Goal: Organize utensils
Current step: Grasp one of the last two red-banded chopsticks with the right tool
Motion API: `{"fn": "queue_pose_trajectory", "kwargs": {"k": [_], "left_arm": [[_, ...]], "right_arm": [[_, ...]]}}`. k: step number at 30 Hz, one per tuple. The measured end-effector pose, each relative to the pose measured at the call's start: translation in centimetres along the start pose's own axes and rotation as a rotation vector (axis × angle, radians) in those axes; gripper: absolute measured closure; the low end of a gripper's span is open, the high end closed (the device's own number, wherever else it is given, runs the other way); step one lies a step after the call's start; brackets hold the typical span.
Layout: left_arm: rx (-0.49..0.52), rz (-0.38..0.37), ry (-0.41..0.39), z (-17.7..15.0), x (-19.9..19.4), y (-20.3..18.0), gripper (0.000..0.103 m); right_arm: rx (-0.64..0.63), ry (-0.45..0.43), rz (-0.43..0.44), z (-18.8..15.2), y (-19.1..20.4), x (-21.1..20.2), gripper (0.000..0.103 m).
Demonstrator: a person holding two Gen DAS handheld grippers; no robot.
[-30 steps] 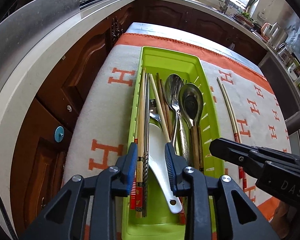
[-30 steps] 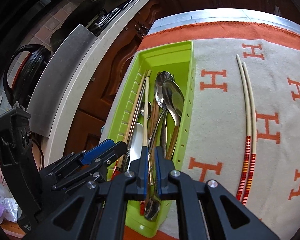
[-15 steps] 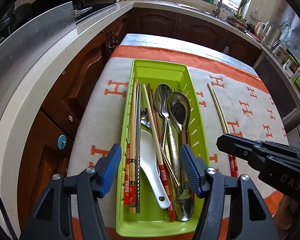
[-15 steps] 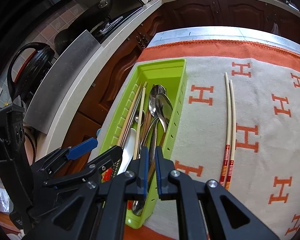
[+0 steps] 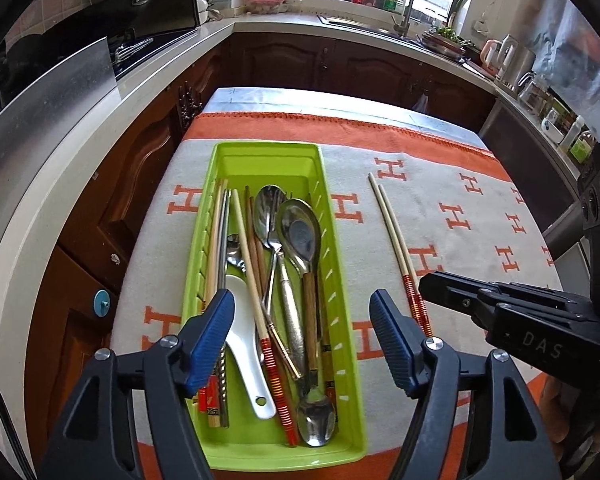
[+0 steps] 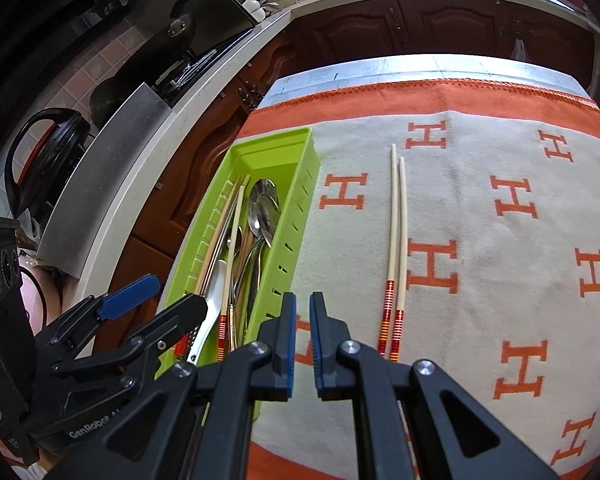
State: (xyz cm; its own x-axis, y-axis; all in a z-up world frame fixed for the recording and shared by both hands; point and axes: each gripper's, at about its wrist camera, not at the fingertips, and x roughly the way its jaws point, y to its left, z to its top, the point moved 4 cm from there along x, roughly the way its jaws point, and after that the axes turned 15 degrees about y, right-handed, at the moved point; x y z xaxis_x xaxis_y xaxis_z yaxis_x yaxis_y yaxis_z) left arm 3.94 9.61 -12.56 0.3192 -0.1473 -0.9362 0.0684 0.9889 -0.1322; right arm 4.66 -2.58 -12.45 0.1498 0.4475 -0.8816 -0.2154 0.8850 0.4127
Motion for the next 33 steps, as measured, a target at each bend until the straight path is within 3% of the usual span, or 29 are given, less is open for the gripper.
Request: {"fn": "queue_pose_trajectory", "kwargs": {"k": [7,16,33], "left_arm": [[0.045,-0.041,-0.004,0.6,0.5,-3.0,0.03],[0.087,-0.031,0.02,1.4,2.5,-5.9,0.03],[0.079,0.04,0.033,2.0,4.0,-5.2,0.029]], "right_arm": [[0.012,-0.029,-0.03,-0.3,-2.0,-0.9,0.095],[0.039,-0.011,-0.063,-0.6,-5.1,0.0,0.095],[0.027,0.07,-0.068,-0.5,-6.2,3.3,0.095]]}}
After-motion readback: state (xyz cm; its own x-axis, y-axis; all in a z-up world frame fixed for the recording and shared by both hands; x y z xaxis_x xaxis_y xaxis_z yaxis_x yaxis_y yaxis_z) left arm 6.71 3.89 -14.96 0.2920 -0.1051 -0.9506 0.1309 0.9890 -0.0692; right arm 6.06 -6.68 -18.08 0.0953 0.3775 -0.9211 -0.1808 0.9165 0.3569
